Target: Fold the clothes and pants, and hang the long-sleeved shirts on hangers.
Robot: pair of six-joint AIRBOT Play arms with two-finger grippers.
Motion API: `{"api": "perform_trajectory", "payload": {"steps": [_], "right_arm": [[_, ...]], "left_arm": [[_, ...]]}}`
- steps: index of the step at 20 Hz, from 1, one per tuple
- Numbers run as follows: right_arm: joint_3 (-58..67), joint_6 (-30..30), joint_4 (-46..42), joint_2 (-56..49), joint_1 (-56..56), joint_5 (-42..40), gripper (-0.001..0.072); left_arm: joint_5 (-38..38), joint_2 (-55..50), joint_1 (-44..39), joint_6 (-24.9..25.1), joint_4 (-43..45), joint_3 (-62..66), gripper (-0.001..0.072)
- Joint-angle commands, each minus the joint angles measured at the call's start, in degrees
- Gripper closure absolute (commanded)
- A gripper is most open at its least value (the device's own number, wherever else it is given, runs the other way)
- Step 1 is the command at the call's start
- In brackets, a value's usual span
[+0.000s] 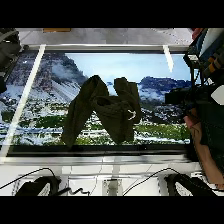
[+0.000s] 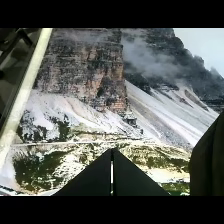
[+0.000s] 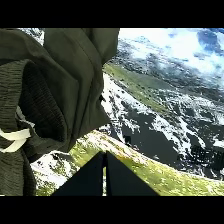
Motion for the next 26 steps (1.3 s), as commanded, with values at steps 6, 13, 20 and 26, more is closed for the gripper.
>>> {"api": "perform_trajectory", "payload": {"steps": [6,13,20,26], "right_arm": [[0.1,0.0,0.0,0.0,0.0,0.0,0.0676],[0.1,0.0,0.0,0.0,0.0,0.0,0.0676],[0.1,1.3,1.4,0.0,0.0,-0.6,0.0676],[-4.8,-6.8,1.7,0.0,0.0,7.6,0.0676]], "left_arm": [[0.0,0.0,0.1,0.0,0.0,0.0,0.0683],[1.1,-0.1,0.1,0.9,0.2,0.0,0.0684],[9.1,-1.1,-0.1,0.6,-0.2,0.0,0.0684],[7.2,-1.1,-0.1,-4.5,-0.3,-0.1,0.0684]]}}
